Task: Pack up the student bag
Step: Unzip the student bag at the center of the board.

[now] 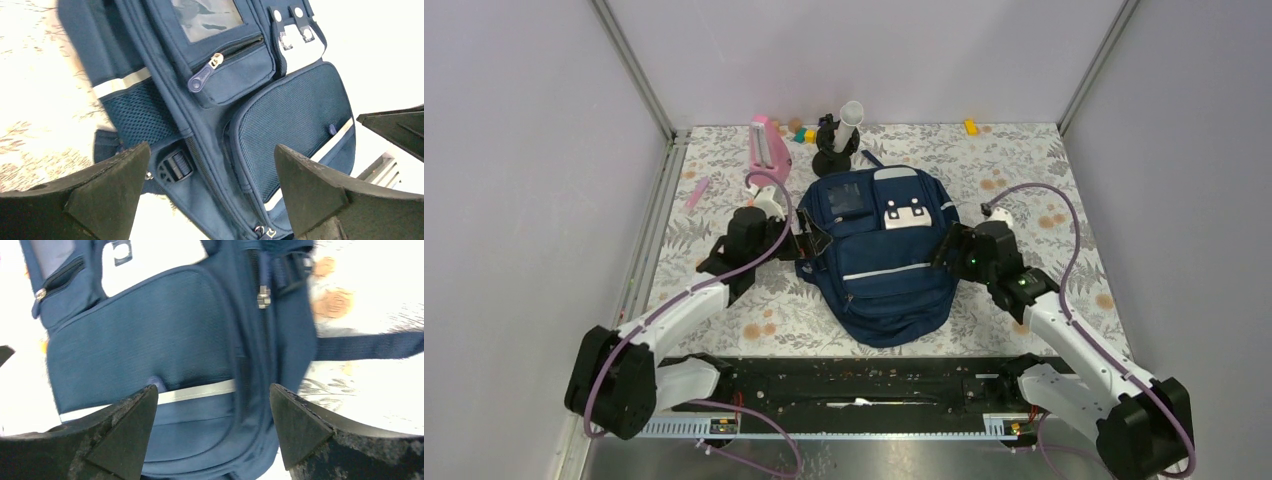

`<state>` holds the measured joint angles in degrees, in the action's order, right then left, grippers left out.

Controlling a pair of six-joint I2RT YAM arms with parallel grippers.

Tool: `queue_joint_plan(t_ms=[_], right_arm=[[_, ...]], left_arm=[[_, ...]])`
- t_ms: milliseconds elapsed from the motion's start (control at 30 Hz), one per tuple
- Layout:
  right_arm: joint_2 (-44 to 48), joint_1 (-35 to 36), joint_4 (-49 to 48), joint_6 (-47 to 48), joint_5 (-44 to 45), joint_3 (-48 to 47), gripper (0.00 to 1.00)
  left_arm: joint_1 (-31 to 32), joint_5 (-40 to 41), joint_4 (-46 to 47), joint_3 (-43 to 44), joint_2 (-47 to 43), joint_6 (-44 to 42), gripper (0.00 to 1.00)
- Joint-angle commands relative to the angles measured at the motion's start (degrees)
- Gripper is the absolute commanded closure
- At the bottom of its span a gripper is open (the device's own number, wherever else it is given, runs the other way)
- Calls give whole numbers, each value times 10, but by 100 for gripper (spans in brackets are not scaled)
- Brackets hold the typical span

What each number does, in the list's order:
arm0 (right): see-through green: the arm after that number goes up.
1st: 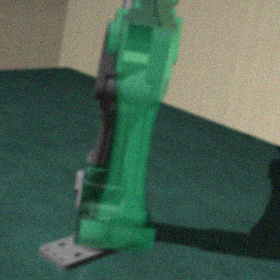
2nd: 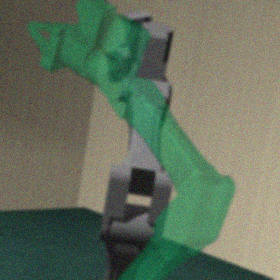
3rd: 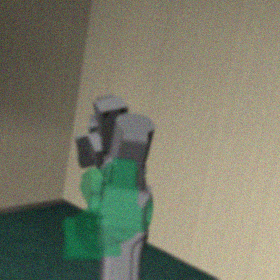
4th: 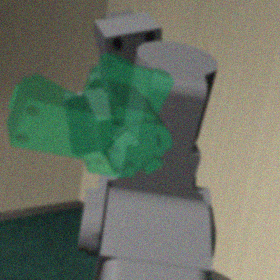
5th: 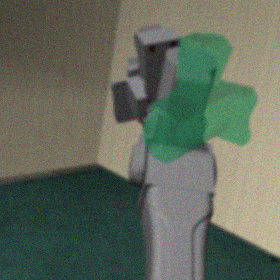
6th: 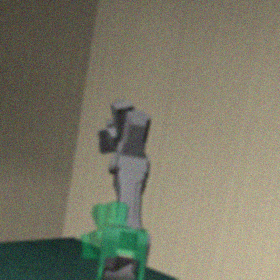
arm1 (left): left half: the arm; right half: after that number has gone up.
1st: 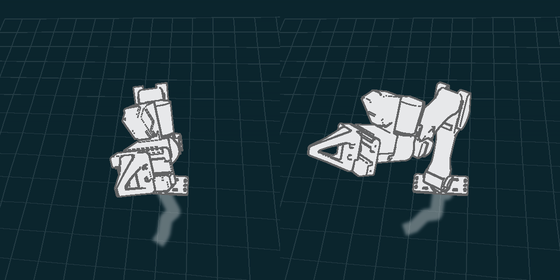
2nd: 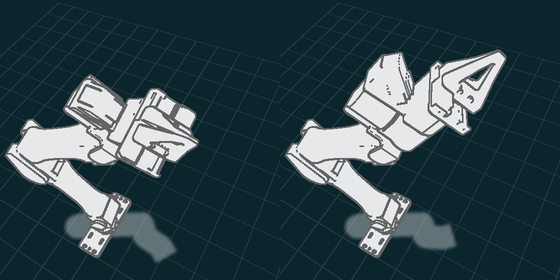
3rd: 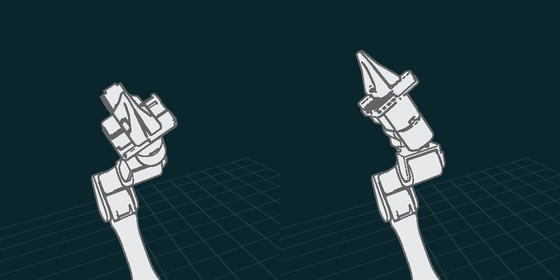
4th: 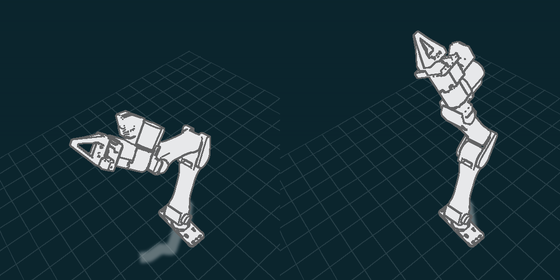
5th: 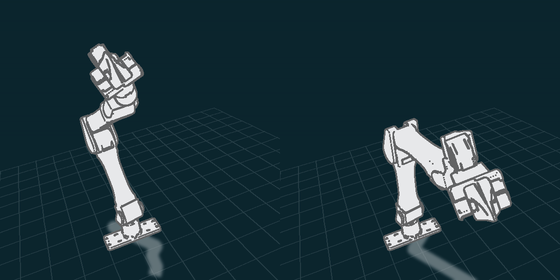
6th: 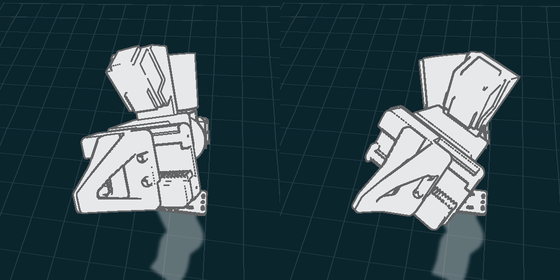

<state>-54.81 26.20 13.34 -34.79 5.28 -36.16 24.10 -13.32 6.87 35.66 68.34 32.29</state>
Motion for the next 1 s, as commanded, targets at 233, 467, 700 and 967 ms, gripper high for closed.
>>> queue_joint_plan(t_ms=[233, 467, 700, 967], right_arm=[[28, -69, -65, -53, -123, 76, 13], [28, -69, -105, -94, -133, 98, 17], [22, -69, -116, -110, -154, 82, 21], [26, -69, -116, -116, -161, 87, 23]], left_arm=[[37, 36, -128, -25, -166, -79, 1], [161, 30, -58, -142, -271, -103, 2], [231, 108, -47, -162, -234, -108, 7], [291, 232, -4, -119, -141, -109, 21]])
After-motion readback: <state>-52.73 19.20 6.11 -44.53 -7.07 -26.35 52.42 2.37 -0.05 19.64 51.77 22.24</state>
